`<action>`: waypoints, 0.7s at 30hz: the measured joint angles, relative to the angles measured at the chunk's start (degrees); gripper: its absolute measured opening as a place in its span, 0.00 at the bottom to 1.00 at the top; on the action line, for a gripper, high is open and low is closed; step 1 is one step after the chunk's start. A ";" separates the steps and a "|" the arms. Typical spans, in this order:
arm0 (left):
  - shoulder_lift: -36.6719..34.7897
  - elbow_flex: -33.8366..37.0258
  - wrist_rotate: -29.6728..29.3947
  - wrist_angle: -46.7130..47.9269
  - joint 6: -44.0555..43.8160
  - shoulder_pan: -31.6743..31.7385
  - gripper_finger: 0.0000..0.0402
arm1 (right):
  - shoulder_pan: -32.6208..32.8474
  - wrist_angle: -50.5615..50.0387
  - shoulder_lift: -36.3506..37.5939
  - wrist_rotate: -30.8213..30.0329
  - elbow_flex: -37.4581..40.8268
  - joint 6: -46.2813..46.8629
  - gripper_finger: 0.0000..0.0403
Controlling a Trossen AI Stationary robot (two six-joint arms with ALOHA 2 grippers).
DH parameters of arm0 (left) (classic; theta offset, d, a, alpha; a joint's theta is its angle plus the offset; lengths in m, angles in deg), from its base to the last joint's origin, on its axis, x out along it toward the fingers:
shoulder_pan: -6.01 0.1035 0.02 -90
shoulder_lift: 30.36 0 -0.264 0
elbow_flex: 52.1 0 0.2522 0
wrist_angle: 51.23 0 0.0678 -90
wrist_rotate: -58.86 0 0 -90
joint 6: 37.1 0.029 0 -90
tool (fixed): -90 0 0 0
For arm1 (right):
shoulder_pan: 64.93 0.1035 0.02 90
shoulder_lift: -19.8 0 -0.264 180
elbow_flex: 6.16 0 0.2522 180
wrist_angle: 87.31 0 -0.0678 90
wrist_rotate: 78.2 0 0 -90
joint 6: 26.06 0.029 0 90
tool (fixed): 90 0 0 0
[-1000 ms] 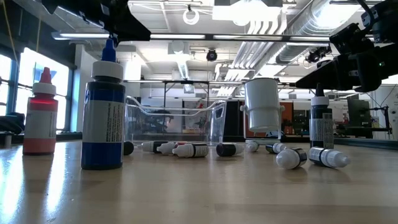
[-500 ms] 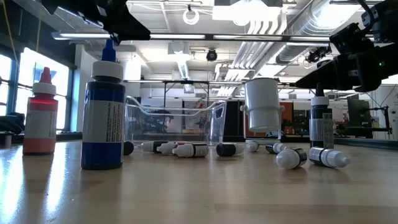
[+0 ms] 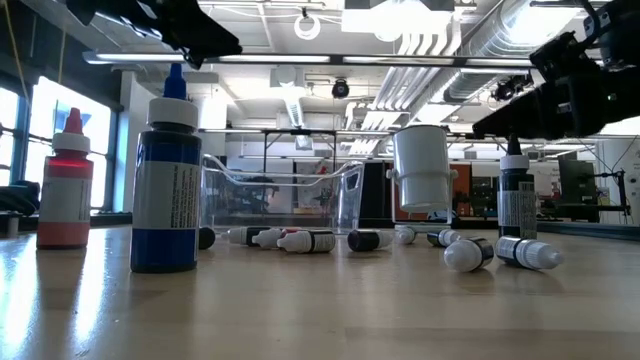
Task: Pick & Place food coloring
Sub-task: Put the large black food coloring bottle into the transparent container
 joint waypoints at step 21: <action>0.02 0.00 -0.02 5.46 -6.14 0.00 0.26 | 0.00 20.00 0.04 3.75 -0.16 -4.14 0.01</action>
